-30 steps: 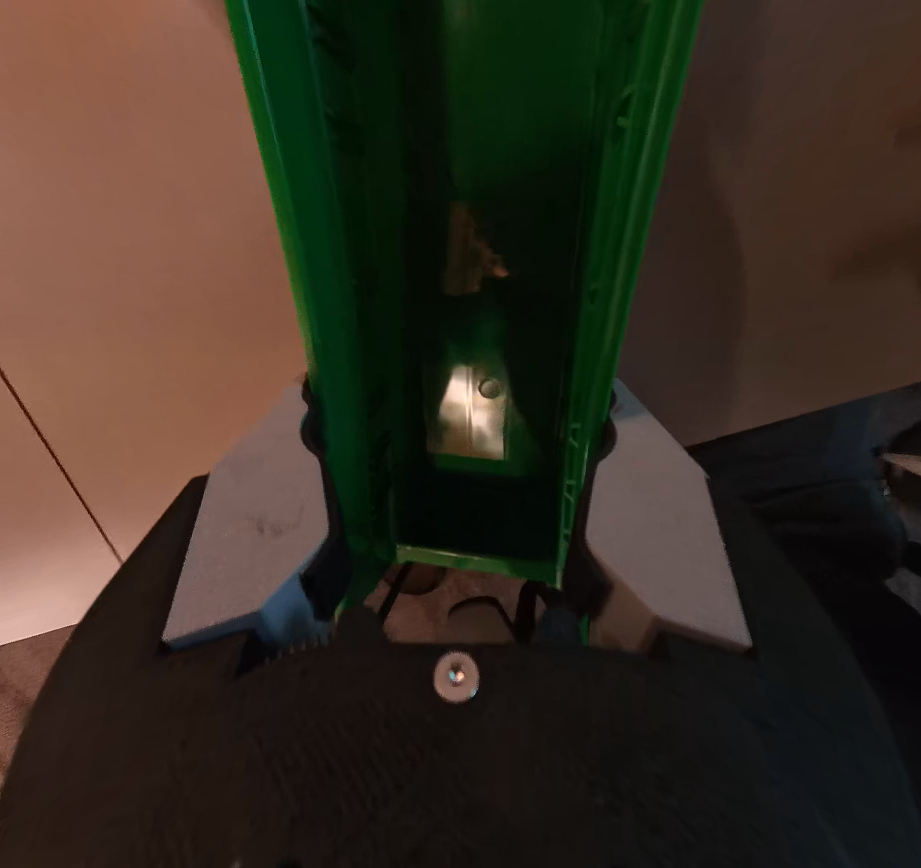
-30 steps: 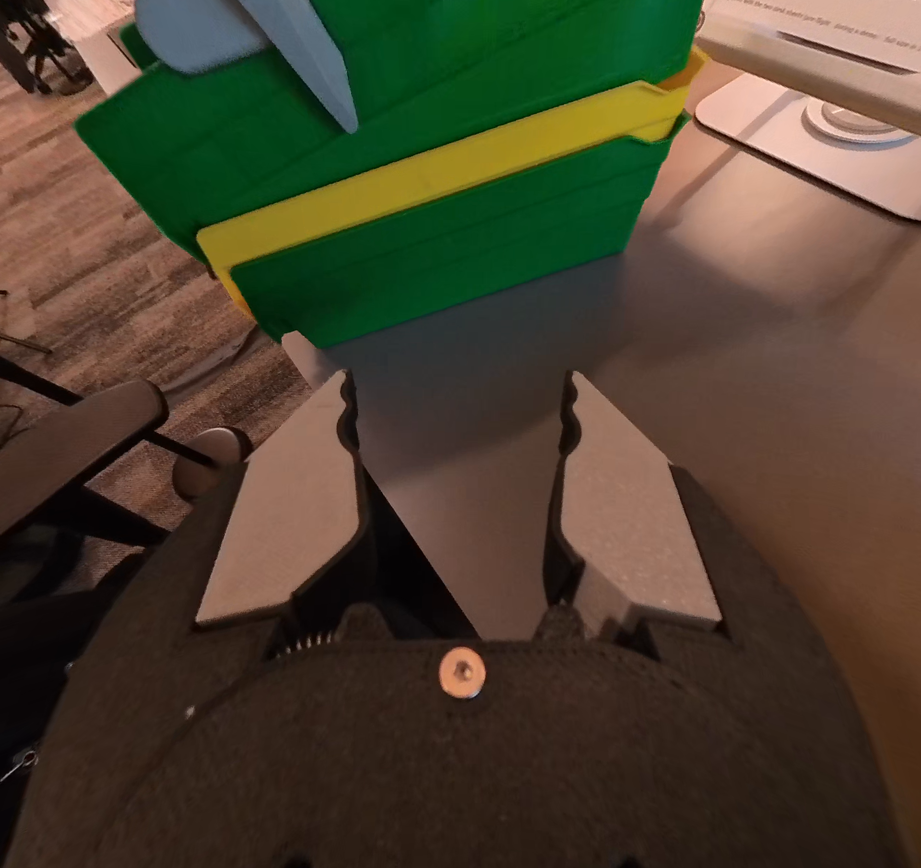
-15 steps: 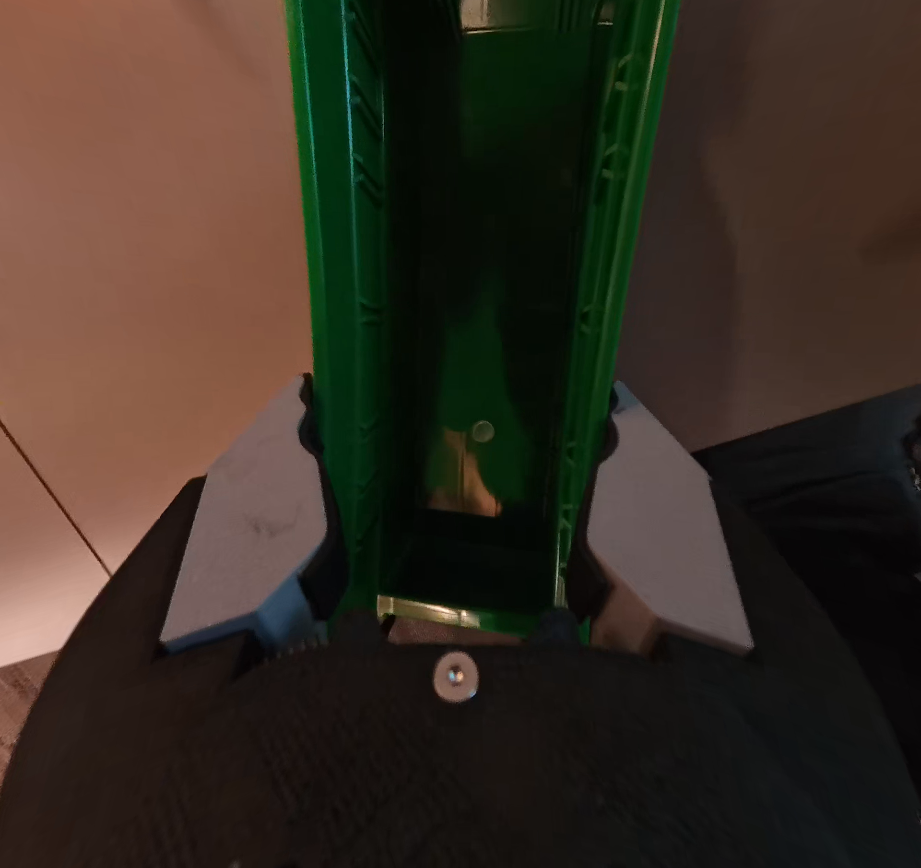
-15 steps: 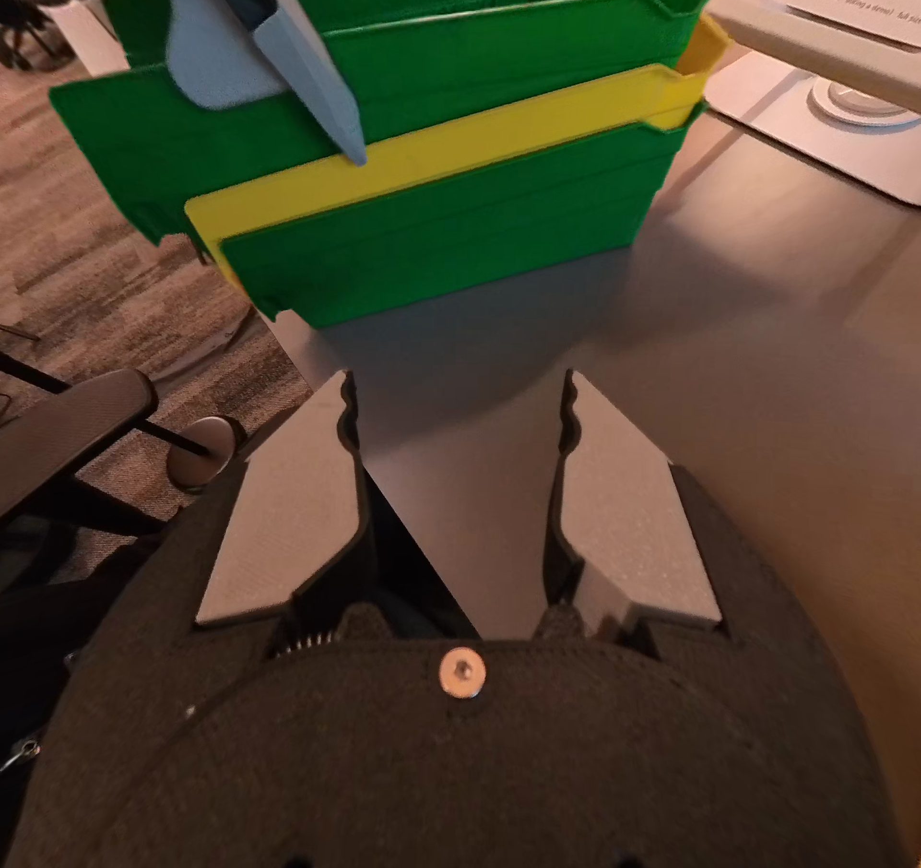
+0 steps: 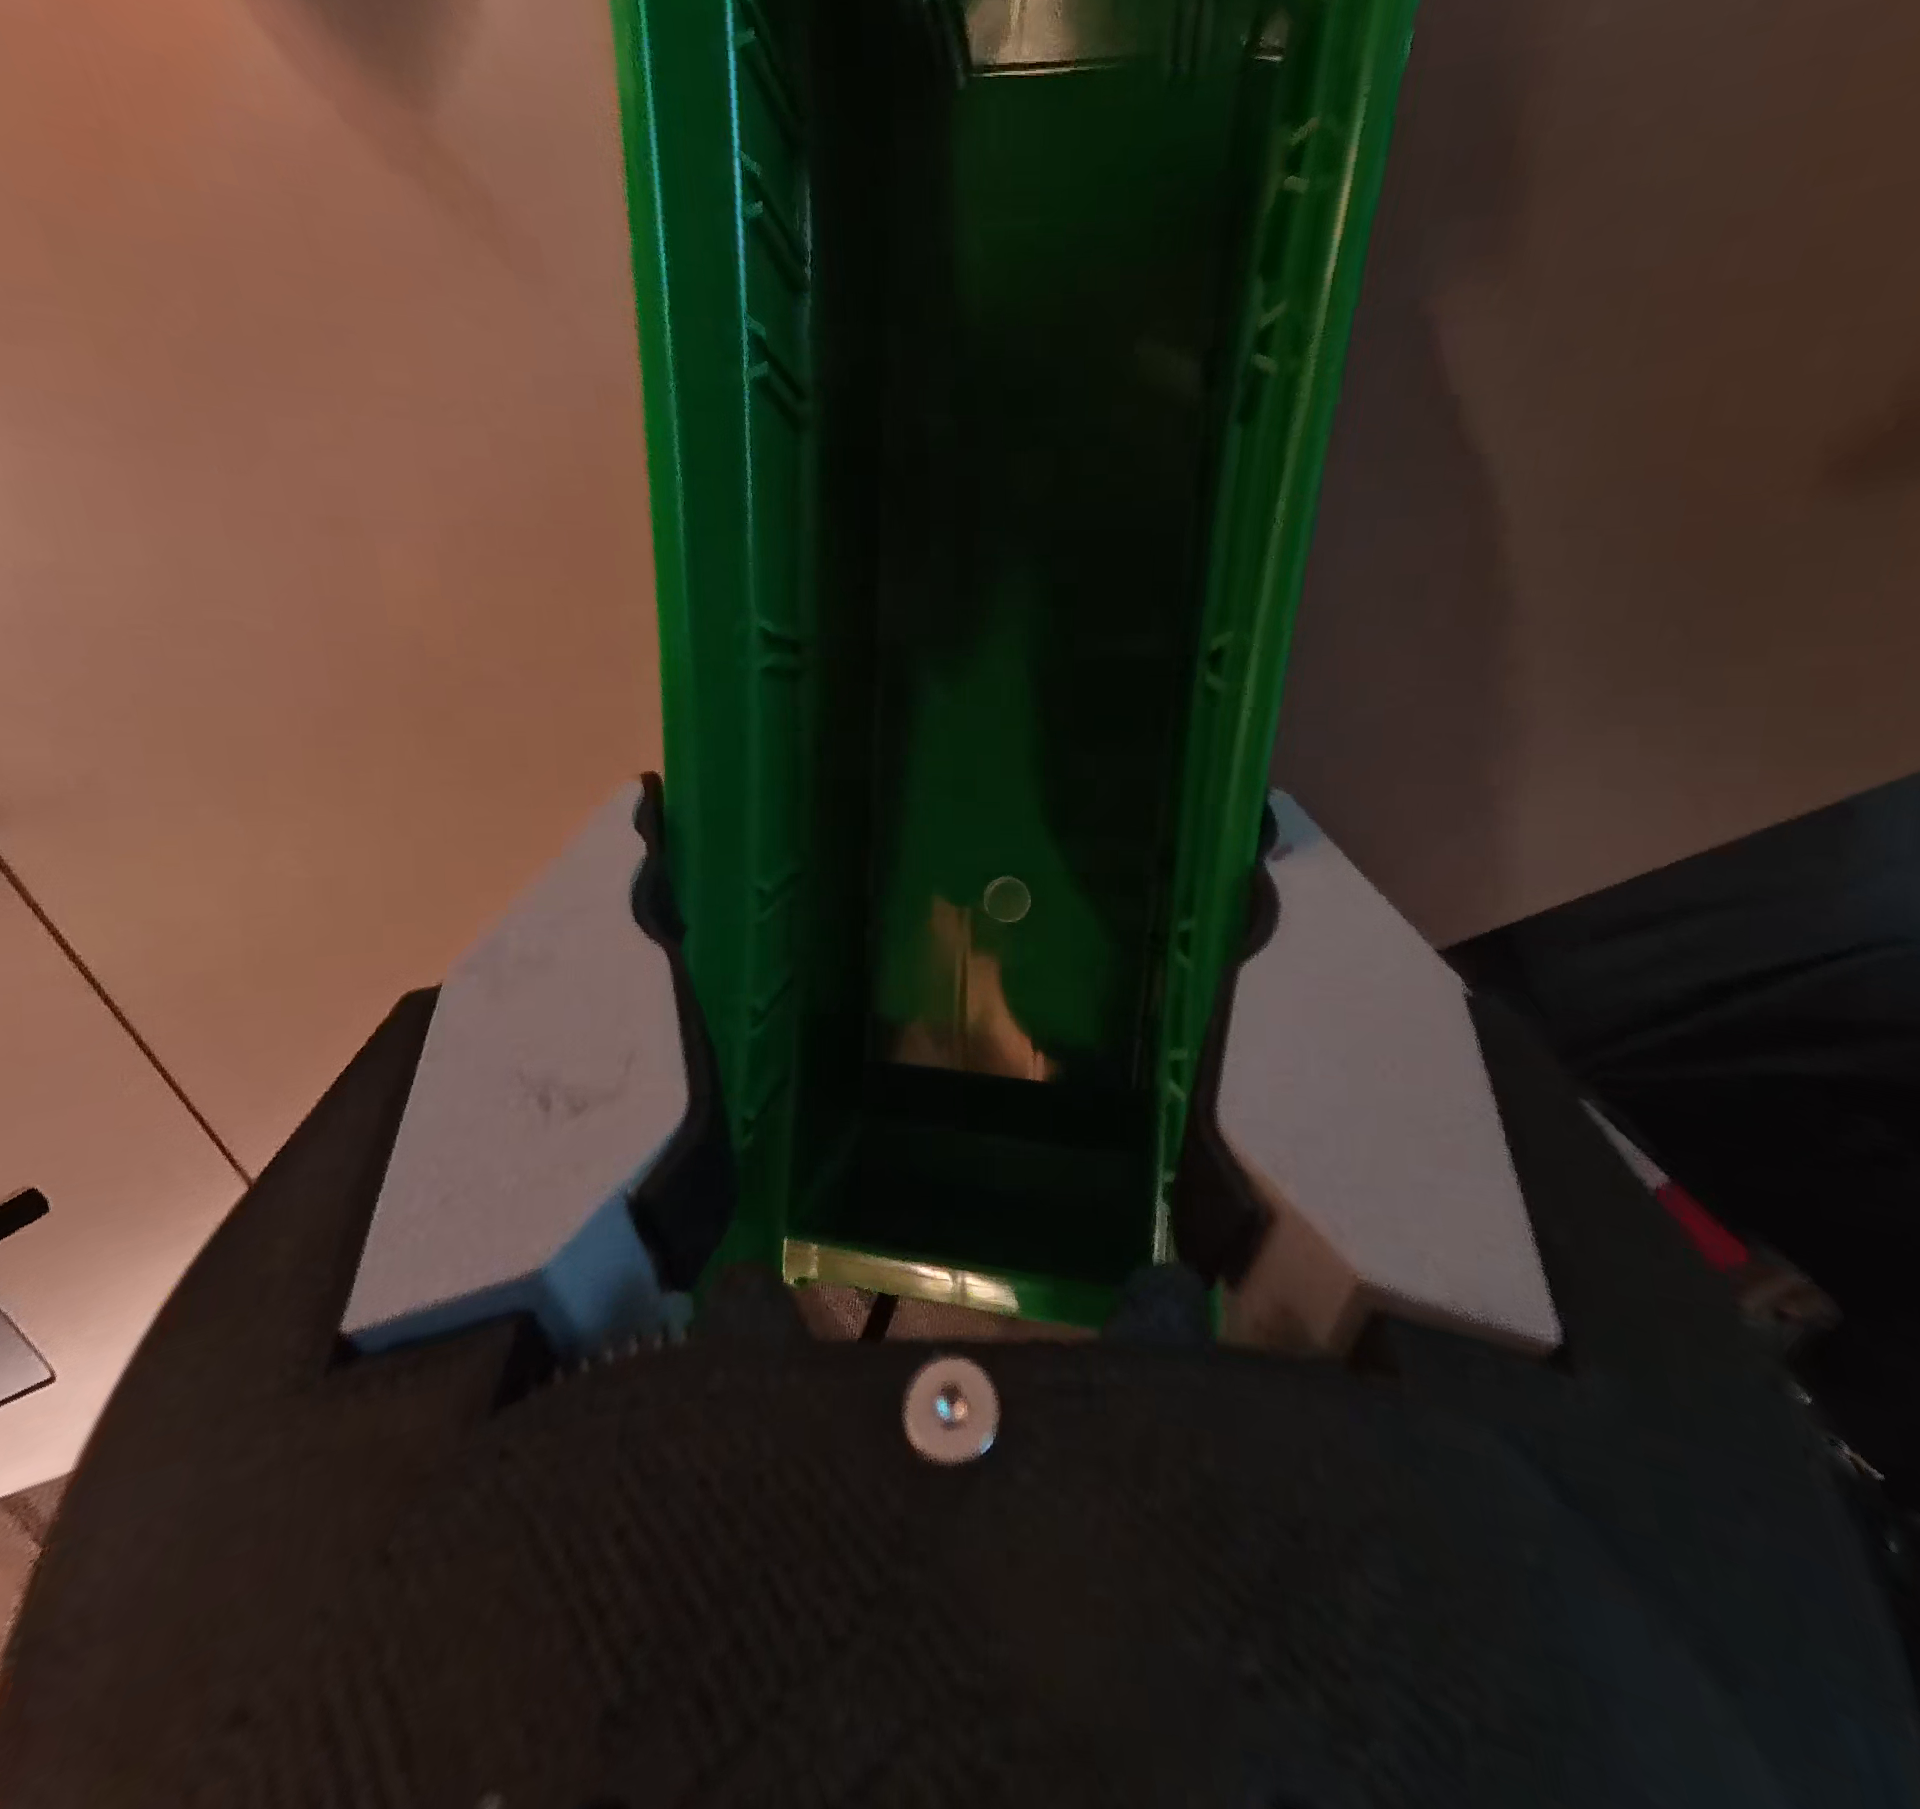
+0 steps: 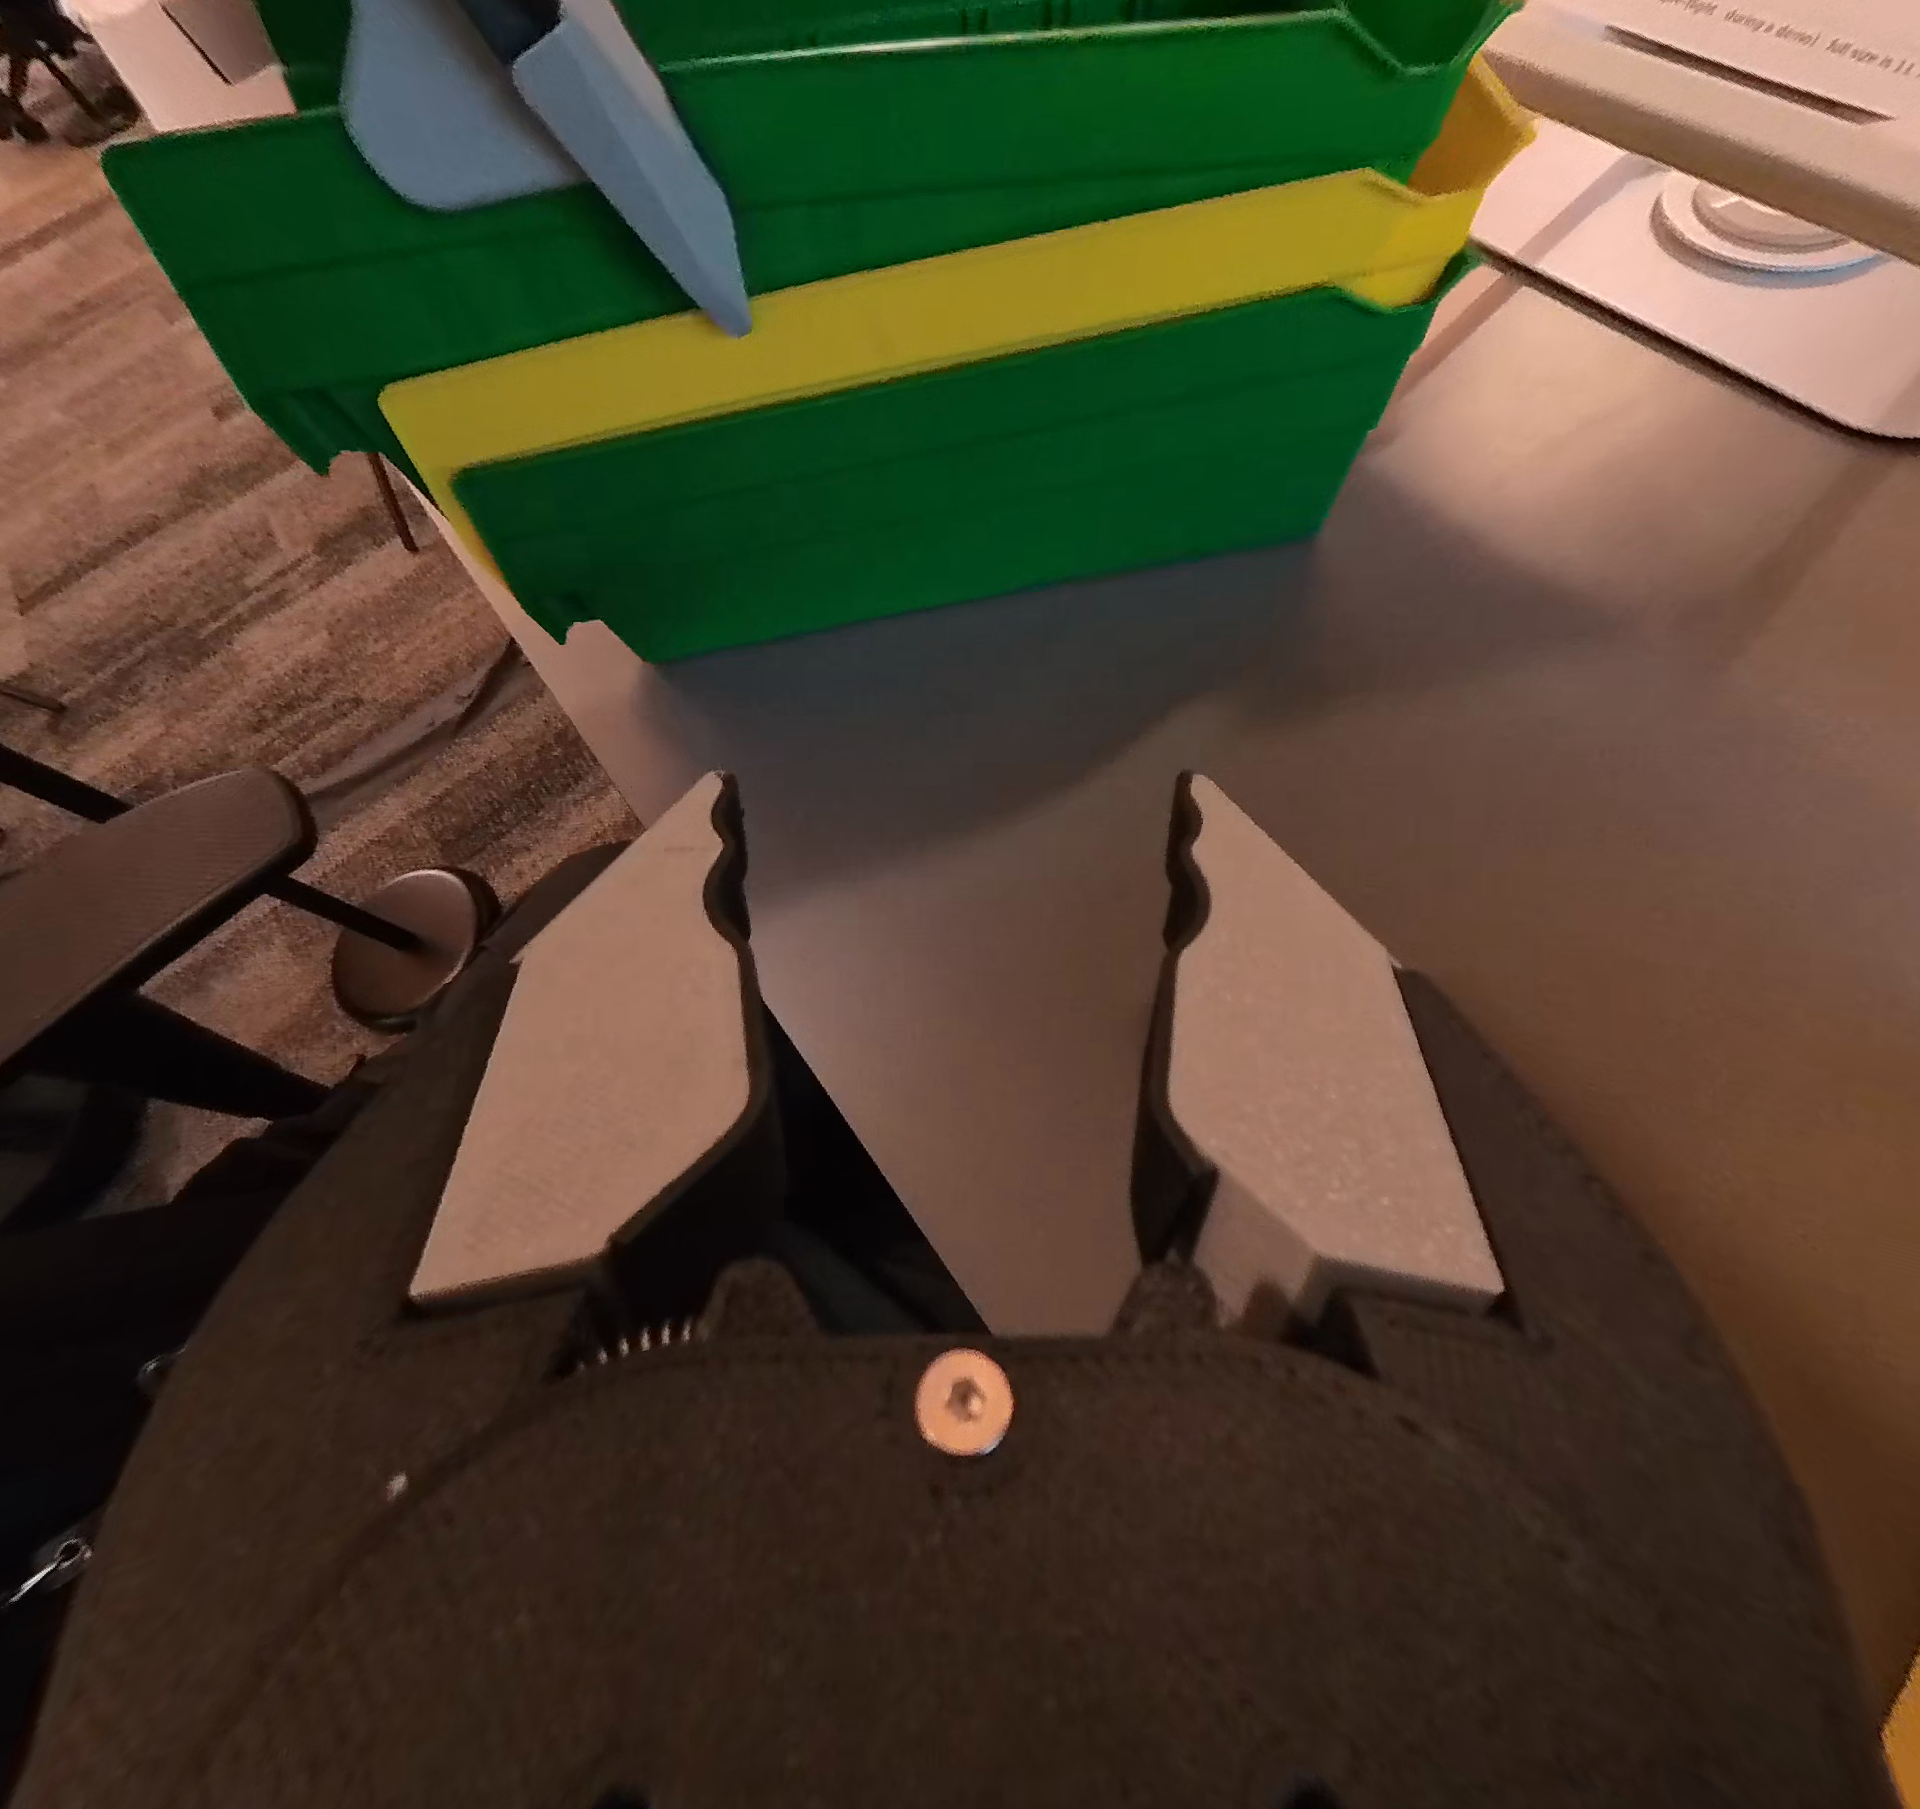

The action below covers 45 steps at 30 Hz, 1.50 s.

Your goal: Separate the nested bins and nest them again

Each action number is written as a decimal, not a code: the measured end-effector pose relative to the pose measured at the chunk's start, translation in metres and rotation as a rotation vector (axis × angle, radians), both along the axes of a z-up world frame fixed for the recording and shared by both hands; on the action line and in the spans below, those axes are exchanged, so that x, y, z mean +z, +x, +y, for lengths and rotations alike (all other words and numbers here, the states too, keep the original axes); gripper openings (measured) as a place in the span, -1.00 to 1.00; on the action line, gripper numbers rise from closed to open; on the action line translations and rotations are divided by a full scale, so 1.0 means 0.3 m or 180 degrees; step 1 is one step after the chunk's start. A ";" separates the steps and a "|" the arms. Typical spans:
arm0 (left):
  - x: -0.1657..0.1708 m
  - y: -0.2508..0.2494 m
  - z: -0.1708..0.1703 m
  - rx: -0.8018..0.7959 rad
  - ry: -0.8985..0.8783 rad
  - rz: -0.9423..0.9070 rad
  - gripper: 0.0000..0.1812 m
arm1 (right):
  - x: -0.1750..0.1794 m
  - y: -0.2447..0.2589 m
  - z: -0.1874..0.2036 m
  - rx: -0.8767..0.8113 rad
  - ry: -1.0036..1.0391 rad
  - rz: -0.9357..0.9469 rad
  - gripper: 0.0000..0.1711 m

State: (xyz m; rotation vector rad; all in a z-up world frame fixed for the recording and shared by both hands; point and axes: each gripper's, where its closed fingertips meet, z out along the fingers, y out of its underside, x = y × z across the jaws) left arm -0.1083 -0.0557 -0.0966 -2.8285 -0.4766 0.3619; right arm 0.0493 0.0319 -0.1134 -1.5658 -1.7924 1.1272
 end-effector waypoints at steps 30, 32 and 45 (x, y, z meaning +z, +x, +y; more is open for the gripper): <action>0.031 -0.004 0.045 -0.0114 0.0424 -0.0058 0.24 | -0.015 0.007 0.001 0.0022 0.0027 -0.0065 -0.08; -0.008 0.004 0.033 -0.0150 0.0327 -0.0151 0.30 | -0.017 0.007 -0.001 0.0027 0.0047 -0.0073 -0.08; 0.147 0.032 0.079 -0.0293 0.1177 -0.0582 -0.04 | -0.022 0.011 0.022 -0.0009 0.0027 -0.0088 -0.08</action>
